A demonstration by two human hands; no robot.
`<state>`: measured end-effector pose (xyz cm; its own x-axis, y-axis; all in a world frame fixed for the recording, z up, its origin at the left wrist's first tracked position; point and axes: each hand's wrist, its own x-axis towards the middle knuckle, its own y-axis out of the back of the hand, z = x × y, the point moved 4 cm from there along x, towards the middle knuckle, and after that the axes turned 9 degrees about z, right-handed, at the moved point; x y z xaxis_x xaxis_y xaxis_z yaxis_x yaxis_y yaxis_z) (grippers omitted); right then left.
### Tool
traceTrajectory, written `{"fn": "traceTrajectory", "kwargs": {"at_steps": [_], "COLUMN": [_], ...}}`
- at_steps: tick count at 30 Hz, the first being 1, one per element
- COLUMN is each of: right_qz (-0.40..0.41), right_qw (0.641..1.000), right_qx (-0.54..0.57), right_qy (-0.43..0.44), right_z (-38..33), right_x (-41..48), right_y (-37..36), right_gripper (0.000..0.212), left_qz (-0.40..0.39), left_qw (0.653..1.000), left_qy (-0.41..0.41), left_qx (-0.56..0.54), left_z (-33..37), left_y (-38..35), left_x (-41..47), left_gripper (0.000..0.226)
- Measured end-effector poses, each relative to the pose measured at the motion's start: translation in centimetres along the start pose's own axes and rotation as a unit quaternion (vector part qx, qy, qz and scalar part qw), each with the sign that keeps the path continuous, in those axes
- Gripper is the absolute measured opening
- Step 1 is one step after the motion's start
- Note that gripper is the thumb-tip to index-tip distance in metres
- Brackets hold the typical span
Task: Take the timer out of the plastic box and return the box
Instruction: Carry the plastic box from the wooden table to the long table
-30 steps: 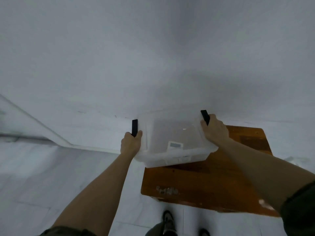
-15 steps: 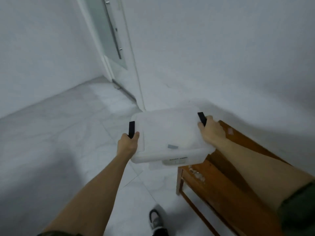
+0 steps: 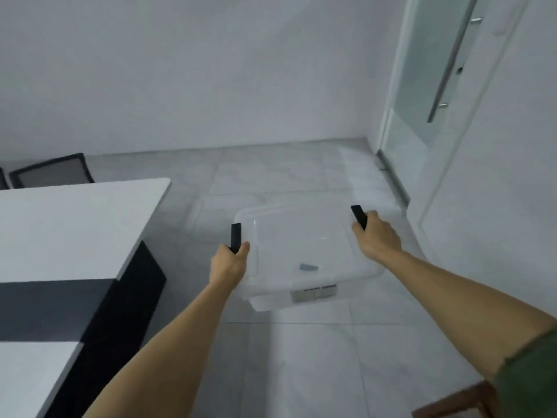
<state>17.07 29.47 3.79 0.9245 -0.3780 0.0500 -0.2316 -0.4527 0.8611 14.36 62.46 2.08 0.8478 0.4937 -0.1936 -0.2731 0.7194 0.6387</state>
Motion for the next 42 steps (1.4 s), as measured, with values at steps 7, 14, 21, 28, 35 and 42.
{"fn": "traceTrajectory", "kwargs": {"at_steps": [7,14,21,28,35,42], "right_qz": [-0.056,-0.117,-0.187,-0.269,-0.322,-0.337], "right_qw": [0.993,0.971,0.929,0.852,0.789,0.770], "right_qx": [0.026,0.026,0.030,0.034,0.015,0.004], "right_qy": [0.103,0.209,0.317,0.448,0.522,0.542], "right_z": [-17.3,-29.8,-41.9,-53.6,-60.4,-66.5], "right_x": [-0.7,-0.1,1.3,-4.8,-15.4,-24.4], "right_y": [-9.2,-16.3,-23.8,-29.6,-35.5,-41.5], "right_gripper": [0.038,0.039,0.039,0.041,0.042,0.042], "left_qz": [0.117,0.200,0.288,0.376,0.423,0.402], "left_qw": [0.992,0.970,0.929,0.861,0.802,0.795], "left_qy": [0.052,0.133,0.223,0.321,0.397,0.422], "left_qx": [-0.005,-0.029,-0.070,-0.124,-0.142,-0.169], "left_z": [-7.4,-13.4,-17.4,-23.0,-31.2,-39.5], "left_y": [13.5,20.7,24.8,29.3,35.0,42.3], "left_x": [7.2,10.5,13.4,10.4,6.9,7.3], "left_gripper": [0.042,0.047,0.048,0.044,0.041,0.042]}}
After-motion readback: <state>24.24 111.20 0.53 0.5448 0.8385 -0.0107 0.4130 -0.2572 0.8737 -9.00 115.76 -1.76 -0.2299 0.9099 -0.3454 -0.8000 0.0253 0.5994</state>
